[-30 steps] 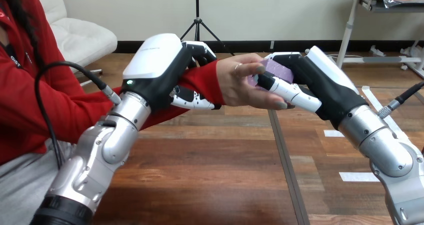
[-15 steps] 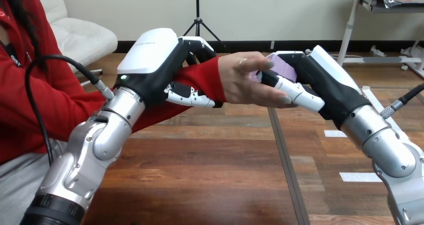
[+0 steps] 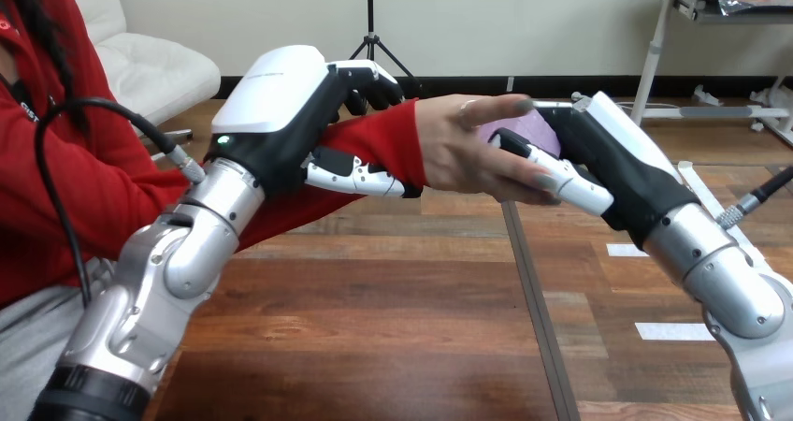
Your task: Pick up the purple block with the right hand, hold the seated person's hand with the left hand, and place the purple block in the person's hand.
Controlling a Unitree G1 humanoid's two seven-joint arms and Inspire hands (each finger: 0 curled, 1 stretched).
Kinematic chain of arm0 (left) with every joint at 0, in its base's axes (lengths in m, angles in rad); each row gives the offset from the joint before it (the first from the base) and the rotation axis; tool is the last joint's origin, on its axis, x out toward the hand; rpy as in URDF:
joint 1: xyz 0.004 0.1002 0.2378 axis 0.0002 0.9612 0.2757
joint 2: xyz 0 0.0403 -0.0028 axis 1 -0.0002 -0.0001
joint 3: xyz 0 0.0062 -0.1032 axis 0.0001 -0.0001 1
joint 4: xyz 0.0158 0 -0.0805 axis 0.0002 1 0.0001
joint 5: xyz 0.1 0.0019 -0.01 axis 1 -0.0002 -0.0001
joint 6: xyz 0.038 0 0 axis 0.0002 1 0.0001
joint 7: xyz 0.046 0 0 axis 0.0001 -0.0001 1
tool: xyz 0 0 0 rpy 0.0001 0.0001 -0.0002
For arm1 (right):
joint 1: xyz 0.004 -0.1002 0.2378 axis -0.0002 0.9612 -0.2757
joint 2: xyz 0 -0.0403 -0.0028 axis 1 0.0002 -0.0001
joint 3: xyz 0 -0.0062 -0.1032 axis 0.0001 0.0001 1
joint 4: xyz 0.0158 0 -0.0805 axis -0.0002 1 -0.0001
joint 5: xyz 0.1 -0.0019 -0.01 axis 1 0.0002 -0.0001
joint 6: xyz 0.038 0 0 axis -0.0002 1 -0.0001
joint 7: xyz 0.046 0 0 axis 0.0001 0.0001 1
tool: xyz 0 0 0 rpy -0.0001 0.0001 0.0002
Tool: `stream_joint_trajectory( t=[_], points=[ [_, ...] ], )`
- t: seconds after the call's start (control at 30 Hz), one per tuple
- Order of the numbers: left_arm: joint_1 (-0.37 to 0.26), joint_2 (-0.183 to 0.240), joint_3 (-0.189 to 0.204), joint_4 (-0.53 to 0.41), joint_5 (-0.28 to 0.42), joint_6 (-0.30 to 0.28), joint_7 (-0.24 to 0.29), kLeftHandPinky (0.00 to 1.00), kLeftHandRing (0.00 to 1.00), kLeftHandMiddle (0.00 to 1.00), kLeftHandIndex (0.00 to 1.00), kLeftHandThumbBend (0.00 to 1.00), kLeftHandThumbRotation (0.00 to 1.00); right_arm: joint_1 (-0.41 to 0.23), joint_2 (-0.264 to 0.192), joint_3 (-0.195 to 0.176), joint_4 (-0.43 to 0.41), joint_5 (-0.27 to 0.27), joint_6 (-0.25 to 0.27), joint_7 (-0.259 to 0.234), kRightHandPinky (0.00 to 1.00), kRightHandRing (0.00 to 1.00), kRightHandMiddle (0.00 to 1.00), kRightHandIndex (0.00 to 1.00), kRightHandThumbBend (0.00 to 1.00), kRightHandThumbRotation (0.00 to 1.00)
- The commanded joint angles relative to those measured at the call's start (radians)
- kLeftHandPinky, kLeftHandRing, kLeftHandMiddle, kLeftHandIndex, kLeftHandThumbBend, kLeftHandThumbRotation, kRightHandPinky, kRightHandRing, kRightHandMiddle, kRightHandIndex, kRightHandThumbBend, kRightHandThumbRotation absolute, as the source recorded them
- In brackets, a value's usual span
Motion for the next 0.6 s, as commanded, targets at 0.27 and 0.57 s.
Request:
stream_joint_trajectory(
  t=[0.27,0.57],
  points=[
    [0.001,0.001,0.052,-0.136,-0.065,-0.010,-0.006,0.60,0.69,0.72,0.70,0.98,0.62,0.025,-0.031,-0.013,-0.025,0.022,-0.028,0.022,0.51,0.60,0.64,0.67,0.83,1.00],
    [0.050,0.011,0.061,-0.163,-0.064,-0.007,-0.019,0.68,0.73,0.75,0.72,1.00,0.65,0.044,-0.040,-0.023,-0.017,0.043,-0.042,0.029,0.50,0.60,0.65,0.68,0.89,1.00]
  ],
)
